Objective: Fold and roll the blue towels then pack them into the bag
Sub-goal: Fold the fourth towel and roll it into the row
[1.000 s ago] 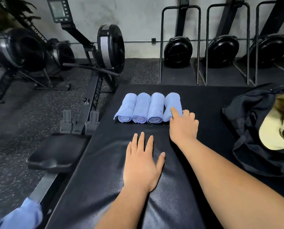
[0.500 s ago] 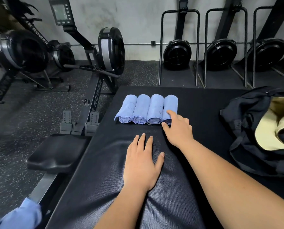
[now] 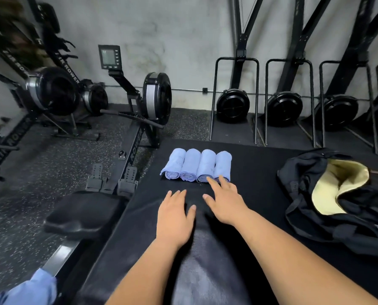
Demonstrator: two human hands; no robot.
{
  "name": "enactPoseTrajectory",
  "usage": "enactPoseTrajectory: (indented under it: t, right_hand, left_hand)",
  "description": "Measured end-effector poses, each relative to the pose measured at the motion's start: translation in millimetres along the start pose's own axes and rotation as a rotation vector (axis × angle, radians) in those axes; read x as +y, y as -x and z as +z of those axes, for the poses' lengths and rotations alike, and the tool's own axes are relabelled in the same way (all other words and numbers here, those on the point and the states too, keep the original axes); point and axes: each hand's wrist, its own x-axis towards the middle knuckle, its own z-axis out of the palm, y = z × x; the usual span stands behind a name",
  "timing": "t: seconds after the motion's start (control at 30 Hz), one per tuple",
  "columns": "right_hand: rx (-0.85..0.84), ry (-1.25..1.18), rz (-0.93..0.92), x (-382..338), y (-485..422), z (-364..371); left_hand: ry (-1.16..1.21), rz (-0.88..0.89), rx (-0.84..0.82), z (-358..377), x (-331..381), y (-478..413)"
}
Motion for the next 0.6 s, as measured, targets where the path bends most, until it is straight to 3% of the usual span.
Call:
enactPoseTrajectory:
  t: [0.27,0.6]
  right_hand:
    - [0.005,-0.01,-0.14,-73,60,-17]
    - [-0.073,-0.018,-0.332,-179,134,13]
  left_hand:
    - [-0.158,-0.06,0.022,-87,-17,46]
    - [-0.303,-0.226,0.093,-176,-78,156]
